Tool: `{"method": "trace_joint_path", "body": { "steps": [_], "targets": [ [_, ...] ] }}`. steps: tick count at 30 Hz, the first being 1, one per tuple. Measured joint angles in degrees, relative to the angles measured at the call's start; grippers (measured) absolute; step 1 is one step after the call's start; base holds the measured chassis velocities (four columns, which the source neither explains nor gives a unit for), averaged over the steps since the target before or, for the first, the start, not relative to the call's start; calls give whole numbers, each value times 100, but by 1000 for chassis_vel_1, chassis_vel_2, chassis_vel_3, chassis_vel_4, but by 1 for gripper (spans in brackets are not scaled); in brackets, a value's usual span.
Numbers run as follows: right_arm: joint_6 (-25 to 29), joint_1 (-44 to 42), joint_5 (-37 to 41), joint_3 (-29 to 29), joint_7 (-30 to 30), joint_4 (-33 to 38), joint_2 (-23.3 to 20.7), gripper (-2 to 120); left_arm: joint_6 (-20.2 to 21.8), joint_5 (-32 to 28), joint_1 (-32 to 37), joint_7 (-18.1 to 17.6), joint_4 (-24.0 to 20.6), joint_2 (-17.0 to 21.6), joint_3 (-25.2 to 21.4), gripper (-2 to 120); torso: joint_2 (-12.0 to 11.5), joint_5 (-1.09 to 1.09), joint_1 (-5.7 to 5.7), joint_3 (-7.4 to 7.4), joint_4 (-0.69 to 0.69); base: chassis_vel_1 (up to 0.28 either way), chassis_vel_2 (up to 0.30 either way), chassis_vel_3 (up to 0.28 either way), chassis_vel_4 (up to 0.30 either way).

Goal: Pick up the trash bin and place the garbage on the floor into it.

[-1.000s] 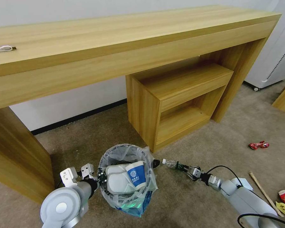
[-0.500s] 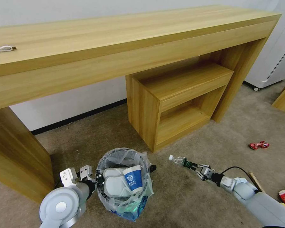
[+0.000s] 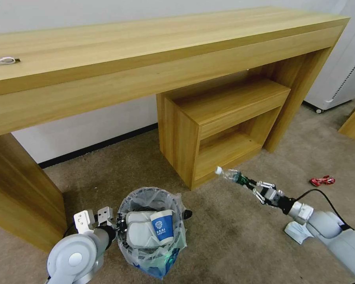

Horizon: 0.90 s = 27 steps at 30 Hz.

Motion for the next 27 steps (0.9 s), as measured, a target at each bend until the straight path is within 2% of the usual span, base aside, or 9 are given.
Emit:
{"method": "trace_joint_path", "body": {
  "steps": [9, 14, 16, 21, 27],
  "targets": [
    [-1, -85, 86, 81, 47, 825, -133, 8, 7, 131, 80, 40, -16, -101, -8, 0, 0, 1, 0, 0, -1, 0, 0, 0, 0],
    [-72, -9, 431, -219, 108, 1553, -396, 8, 20, 149, 35, -13, -27, -166, 69, 0, 0, -1, 0, 0, -1, 0, 0, 0, 0],
    [-79, 15, 462, -265, 128, 1623, -422, 8, 21, 145, 27, -16, -28, -168, 83, 0, 0, 0, 0, 0, -1, 0, 0, 0, 0],
    [-282, 249, 830, -773, 345, 2318, -621, 8, 24, 79, -105, -60, 61, -179, 192, 0, 0, 0, 0, 0, -1, 0, 0, 0, 0],
    [-470, 415, 999, -1096, 449, 2698, -707, 8, 25, 21, -246, -81, 185, -159, 310, 0, 0, 0, 0, 0, -1, 0, 0, 0, 0]
  ]
}}
